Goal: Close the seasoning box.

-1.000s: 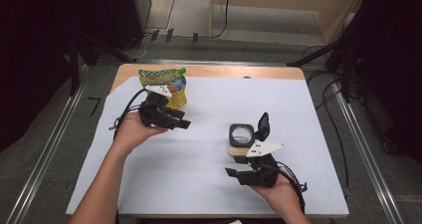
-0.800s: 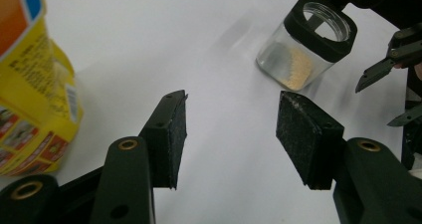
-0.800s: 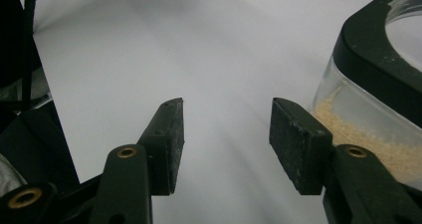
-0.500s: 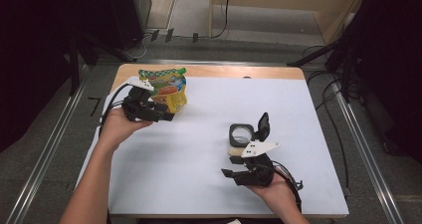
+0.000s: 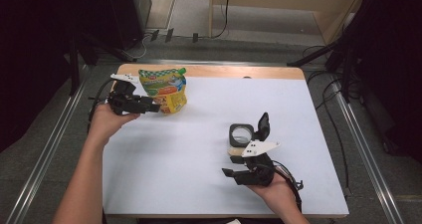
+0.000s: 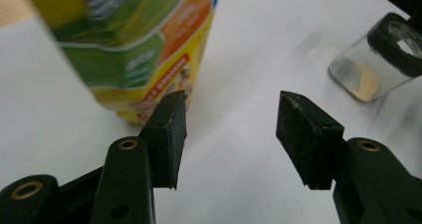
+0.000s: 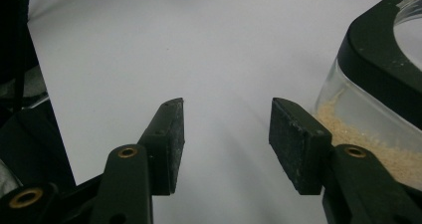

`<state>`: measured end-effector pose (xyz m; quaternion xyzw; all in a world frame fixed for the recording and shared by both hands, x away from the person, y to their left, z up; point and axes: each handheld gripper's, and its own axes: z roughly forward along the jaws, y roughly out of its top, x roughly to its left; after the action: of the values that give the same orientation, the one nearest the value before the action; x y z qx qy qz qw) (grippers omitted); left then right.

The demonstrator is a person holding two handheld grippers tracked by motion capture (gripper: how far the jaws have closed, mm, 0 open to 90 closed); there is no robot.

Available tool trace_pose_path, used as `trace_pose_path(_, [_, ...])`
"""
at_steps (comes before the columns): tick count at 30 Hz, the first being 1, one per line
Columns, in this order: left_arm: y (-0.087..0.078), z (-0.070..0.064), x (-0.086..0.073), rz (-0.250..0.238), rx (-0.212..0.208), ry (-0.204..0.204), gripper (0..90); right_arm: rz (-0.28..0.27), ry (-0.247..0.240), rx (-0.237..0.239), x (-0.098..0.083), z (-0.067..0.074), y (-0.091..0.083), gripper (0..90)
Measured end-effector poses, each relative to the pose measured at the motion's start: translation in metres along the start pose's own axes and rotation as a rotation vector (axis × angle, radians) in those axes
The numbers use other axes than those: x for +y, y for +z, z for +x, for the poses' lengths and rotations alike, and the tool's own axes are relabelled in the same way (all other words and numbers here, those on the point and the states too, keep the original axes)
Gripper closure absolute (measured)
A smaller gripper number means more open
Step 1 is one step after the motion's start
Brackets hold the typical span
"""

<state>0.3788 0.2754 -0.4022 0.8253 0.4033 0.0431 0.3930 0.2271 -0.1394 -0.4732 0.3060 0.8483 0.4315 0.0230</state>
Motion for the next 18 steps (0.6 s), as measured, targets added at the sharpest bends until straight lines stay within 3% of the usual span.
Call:
trace_pose_path(7, [-0.012,0.020,0.006,-0.007,0.086,-0.026,44.1,0.000,-0.002,0.008,0.000,0.004,0.001,49.2])
trace_pose_path(10, [-0.014,0.026,0.007,-0.038,0.071,-0.046,42.5,0.001,-0.004,0.008,0.001,0.006,0.001,49.2])
trace_pose_path(12, [-0.012,0.029,0.010,-0.028,0.090,-0.045,41.4,-0.002,-0.009,0.011,0.001,0.006,0.003,49.2])
trace_pose_path(18, [-0.001,0.029,0.023,-0.037,0.072,-0.017,40.3,0.005,-0.019,0.015,0.001,0.010,0.005,49.2])
